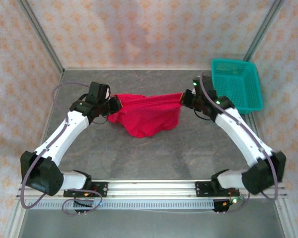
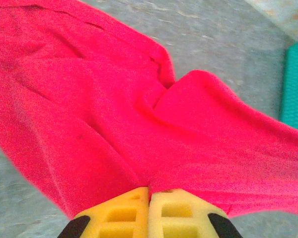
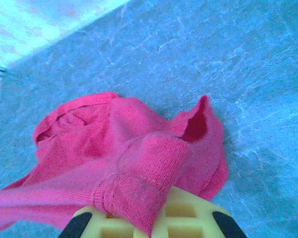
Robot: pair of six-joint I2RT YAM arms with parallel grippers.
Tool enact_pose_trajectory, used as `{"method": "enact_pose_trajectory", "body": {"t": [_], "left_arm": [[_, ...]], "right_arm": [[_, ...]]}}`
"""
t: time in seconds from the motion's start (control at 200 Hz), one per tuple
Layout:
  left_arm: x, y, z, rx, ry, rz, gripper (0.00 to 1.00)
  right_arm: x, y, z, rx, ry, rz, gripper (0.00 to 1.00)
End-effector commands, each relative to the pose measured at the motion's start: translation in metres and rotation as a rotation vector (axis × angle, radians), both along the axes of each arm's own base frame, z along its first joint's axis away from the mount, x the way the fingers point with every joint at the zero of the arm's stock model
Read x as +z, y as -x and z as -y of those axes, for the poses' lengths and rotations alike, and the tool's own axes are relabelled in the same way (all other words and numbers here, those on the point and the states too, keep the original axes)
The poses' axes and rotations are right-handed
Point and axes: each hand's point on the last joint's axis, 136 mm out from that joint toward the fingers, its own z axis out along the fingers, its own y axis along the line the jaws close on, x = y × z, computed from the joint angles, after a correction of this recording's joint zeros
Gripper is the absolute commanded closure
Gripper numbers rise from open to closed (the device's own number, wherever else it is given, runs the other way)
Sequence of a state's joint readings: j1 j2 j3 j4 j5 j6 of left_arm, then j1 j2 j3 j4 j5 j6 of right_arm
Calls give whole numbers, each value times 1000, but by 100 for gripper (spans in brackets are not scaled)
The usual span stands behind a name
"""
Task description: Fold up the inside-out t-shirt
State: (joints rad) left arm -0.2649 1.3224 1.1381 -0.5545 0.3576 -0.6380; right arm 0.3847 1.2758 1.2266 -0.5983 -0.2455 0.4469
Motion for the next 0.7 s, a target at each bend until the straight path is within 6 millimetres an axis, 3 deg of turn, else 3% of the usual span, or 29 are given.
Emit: {"method": "enact_pose_trajectory", "body": {"t": [0.0,0.115,0.24,0.315,0.425,0.48,0.56,0.625,0.696], "left_arm": [[-2,-2,-7,52,21,-6,100],[-2,-6,23,-14,37,15,100],[-24,-14,52,-83,-3,-45,100],[-42,-15,61,-107,-83,-93,100],[-61,-7,76,-139,-151,-134,100],[-67,-2,80,-141,-162,-135,100],[-72,1,81,-134,-149,-137,100],[-73,2,83,-136,-138,-137,100],[-73,3,84,-140,-137,-139,100]], "right_arm": [[-35,26,52,-103,152,-112,100],[-48,28,54,-110,150,-137,100],[-67,14,51,-116,164,-171,100],[-90,8,55,-127,225,-240,100],[-116,14,62,-130,296,-351,69],[-116,19,58,-121,283,-351,57],[-104,25,45,-98,267,-289,52],[-94,28,29,-61,246,-246,52],[-91,26,6,-16,206,-210,61]]}}
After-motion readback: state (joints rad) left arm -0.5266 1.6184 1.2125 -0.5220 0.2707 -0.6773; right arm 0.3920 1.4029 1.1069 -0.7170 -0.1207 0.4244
